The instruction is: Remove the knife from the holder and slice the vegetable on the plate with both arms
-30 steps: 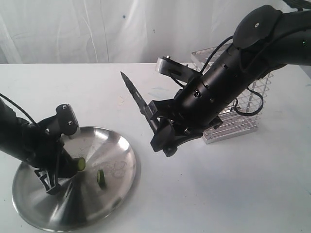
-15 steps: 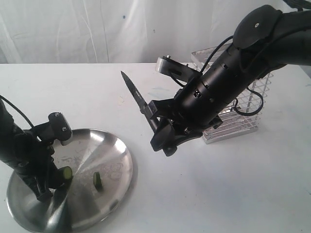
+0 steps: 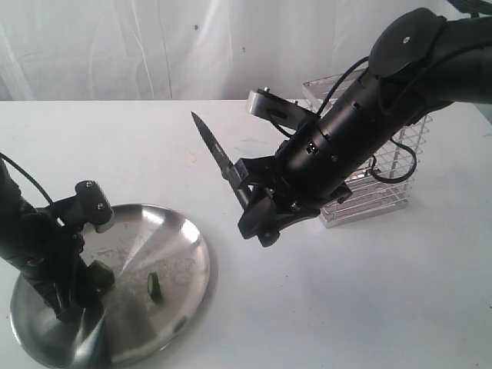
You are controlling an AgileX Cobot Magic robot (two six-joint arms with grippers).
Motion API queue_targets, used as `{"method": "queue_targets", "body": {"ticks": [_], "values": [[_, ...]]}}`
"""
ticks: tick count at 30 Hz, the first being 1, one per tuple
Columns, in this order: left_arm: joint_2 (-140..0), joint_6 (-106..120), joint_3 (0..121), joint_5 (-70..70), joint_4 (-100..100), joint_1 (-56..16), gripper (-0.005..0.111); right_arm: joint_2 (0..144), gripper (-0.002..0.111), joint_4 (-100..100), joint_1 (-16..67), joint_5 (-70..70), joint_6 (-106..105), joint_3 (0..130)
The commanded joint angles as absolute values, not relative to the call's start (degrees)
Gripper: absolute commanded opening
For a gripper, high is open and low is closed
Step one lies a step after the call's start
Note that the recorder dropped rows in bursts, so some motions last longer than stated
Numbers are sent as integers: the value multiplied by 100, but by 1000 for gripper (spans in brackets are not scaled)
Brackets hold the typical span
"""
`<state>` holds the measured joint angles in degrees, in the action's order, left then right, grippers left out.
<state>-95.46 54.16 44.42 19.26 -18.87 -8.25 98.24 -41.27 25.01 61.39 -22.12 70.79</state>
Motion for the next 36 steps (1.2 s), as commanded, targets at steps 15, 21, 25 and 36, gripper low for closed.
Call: {"method": "queue_targets", "body": {"ticks": [15, 21, 25, 36], "values": [[-8212, 5370, 4414, 1783, -1585, -806, 64, 9765, 0, -4179, 2465, 5854, -2235, 7062], [-7234, 4355, 4414, 1051, -1543, -659, 18, 9765, 0, -4003, 2689, 5899, -2287, 7062], [-7131, 3392, 4394, 809, -1557, -204, 0, 9832, 0, -3773, 3259, 5714, -2271, 7062], [-8066, -302, 3930, 1023, -2030, 1664, 0, 11022, 0, -1864, 4980, 6470, -568, 8503]]}}
